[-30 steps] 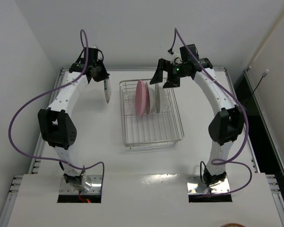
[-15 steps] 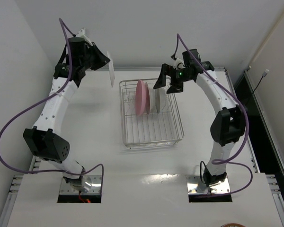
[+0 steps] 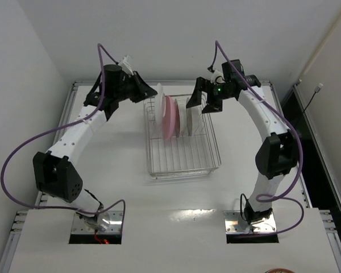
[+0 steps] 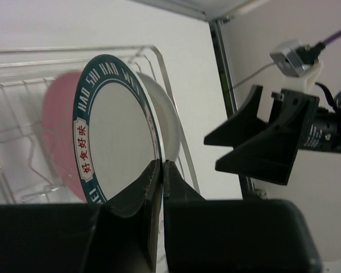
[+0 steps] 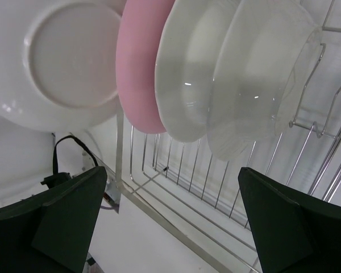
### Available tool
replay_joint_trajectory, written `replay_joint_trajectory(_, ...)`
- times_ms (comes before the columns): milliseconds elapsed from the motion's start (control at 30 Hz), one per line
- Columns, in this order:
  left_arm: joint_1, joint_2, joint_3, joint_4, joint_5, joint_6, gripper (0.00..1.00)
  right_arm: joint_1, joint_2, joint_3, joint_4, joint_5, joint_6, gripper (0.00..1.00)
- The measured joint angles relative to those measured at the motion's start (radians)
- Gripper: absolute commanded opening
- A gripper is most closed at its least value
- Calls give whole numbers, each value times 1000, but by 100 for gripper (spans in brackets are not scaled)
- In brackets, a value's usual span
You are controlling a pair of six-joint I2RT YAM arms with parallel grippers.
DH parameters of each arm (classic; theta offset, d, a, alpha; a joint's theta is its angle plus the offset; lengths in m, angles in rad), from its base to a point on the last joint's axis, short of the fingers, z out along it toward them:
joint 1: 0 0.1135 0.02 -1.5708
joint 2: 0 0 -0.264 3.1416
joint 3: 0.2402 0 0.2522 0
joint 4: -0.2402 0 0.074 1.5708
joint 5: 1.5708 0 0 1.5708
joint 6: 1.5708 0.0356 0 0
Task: Load the plates into the dish rack
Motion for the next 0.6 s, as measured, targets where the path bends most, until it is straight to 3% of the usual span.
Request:
replay_joint_trajectory(200, -81, 35, -10, 2, -5, -17, 0, -2, -19, -30, -1, 8, 0, 100)
replay_joint_trajectory(600, -83, 47, 30, -134, -157, -11, 0, -20, -90, -100, 1, 9, -2, 100)
